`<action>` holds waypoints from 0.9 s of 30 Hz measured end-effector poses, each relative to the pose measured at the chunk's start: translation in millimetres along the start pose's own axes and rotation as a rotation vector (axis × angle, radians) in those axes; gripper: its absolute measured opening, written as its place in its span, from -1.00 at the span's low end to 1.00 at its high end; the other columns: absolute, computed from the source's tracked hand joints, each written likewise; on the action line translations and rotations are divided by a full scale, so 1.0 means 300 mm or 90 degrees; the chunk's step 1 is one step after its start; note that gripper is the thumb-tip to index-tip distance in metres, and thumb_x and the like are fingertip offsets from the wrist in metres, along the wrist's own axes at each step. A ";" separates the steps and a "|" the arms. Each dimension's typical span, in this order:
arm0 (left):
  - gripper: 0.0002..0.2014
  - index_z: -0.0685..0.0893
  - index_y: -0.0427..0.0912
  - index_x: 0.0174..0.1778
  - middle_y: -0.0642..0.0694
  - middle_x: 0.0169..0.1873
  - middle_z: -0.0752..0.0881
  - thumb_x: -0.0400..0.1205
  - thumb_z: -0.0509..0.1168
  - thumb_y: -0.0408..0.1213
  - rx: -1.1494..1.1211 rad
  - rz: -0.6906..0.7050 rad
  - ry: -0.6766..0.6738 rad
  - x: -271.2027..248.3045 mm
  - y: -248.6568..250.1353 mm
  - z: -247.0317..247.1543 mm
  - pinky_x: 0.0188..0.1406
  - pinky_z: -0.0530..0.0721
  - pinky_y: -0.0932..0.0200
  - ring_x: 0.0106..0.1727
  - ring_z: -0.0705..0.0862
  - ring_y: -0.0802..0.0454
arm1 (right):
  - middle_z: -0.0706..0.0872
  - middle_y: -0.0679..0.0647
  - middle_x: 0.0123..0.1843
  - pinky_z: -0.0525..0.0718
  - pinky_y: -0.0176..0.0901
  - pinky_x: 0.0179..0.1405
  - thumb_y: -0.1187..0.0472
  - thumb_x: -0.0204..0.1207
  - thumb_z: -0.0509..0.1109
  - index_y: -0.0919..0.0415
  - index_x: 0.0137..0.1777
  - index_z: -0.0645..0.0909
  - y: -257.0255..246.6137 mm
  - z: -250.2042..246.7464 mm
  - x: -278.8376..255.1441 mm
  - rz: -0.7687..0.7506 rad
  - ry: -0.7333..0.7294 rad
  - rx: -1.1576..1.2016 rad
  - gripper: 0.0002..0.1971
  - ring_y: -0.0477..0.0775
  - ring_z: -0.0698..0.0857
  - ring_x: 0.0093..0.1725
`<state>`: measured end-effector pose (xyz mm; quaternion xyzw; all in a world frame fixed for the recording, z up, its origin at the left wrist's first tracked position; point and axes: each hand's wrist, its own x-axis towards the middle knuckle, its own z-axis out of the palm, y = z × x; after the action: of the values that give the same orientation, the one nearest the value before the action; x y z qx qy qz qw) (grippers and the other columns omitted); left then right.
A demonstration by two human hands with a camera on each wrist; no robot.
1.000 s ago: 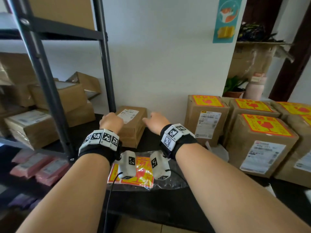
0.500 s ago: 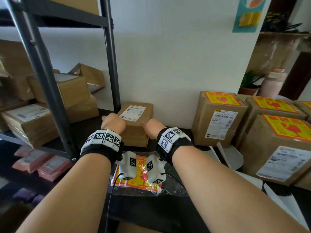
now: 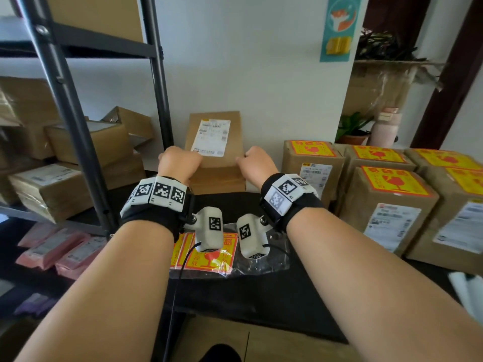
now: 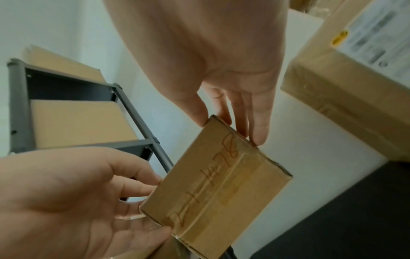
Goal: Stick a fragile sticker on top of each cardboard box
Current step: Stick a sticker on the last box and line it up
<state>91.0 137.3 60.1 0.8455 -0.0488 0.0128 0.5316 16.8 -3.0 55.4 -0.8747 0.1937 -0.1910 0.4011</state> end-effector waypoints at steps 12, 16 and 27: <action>-0.82 0.49 -0.12 -0.28 -0.04 -0.30 0.60 0.60 0.33 -0.30 -0.105 0.118 -0.043 -0.424 0.101 0.059 -0.04 0.68 -0.03 -0.28 0.57 0.06 | 0.72 -0.01 0.12 0.69 0.03 0.16 0.24 0.54 0.30 0.11 0.26 0.55 0.158 -0.267 -0.418 -0.046 0.090 0.104 -0.71 0.04 0.71 0.09; -0.83 0.52 -0.15 -0.32 -0.09 -0.26 0.65 0.55 0.36 -0.32 -0.106 0.131 -0.082 -0.557 0.078 0.124 0.00 0.68 -0.04 -0.15 0.64 -0.11 | 0.68 -0.10 0.06 0.66 -0.13 -0.04 0.25 0.53 0.35 0.05 0.32 0.47 0.269 -0.334 -0.548 -0.032 0.161 0.110 -0.64 -0.05 0.70 0.02; -0.80 0.66 -0.13 0.05 -0.07 -0.05 0.75 0.52 0.37 -0.31 -0.045 0.137 -0.198 -0.780 -0.053 0.297 0.10 0.74 -0.11 0.03 0.72 -0.12 | 0.60 0.08 0.06 0.52 -0.21 -0.29 0.40 0.42 0.42 0.14 0.03 0.46 0.513 -0.365 -0.755 0.028 0.257 -0.019 -0.72 0.05 0.62 -0.02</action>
<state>-142.9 79.9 -10.0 0.8077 -0.2211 -0.0632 0.5428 -258.4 -53.1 -38.1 -0.8199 0.2925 -0.3508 0.3451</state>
